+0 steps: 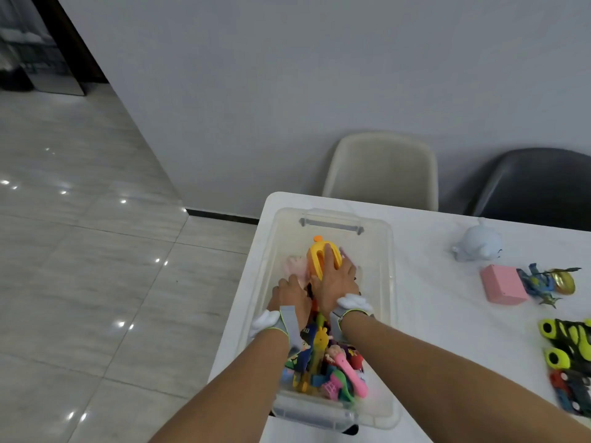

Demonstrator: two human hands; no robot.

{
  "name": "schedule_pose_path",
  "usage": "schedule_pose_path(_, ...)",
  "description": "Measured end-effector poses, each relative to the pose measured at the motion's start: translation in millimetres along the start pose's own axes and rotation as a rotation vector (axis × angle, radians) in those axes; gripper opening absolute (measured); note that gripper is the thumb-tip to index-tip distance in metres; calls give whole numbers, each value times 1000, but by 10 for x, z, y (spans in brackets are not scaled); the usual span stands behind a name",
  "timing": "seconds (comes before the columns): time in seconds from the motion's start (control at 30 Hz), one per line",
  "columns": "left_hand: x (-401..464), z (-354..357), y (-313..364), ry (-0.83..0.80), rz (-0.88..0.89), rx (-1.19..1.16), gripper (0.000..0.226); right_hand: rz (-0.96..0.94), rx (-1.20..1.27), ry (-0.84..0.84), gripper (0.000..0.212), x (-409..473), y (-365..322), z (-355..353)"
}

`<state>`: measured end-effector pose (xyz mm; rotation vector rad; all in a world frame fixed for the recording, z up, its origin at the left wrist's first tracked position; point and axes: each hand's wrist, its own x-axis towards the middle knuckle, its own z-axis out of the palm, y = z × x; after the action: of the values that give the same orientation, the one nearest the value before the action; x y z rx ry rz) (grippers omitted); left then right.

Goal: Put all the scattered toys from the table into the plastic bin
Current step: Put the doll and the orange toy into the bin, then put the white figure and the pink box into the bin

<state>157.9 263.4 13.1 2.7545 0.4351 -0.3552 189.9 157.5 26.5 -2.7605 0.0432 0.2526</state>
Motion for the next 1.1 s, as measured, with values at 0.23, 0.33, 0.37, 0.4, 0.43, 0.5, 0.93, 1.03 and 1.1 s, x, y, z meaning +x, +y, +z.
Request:
schedule_pose_path(0.23,-109,-31,-107,-4,108,-60,42,-126,-102,-74,65,236,151,-126)
schedule_pose_path(0.33,-143,-136,-60,31,118,-119,39,-57,-91,-55,72,187,123,-191)
schedule_pose_path(0.37,-155,-179,-29,48,123,-143,38,-61,-93,-26,69,156,106,-206)
schedule_pose_path(0.4,-169,-222,6,68,135,-165,36,-78,-97,-2,64,119,94,-224)
schedule_pose_path(0.43,-182,-269,45,87,153,-185,33,-89,-86,18,58,78,90,-244)
schedule_pose_path(0.5,-196,-370,145,113,199,-227,30,-59,1,56,50,3,117,-316)
schedule_pose_path(0.93,-408,-620,1294,109,423,-509,28,-51,486,391,33,-268,655,-1211)
schedule_pose_path(1.03,-517,-515,1598,96,486,-515,25,7,501,418,32,-349,986,-1341)
schedule_pose_path(1.1,-573,-414,1793,85,516,-506,26,45,507,432,33,-392,1247,-1404)
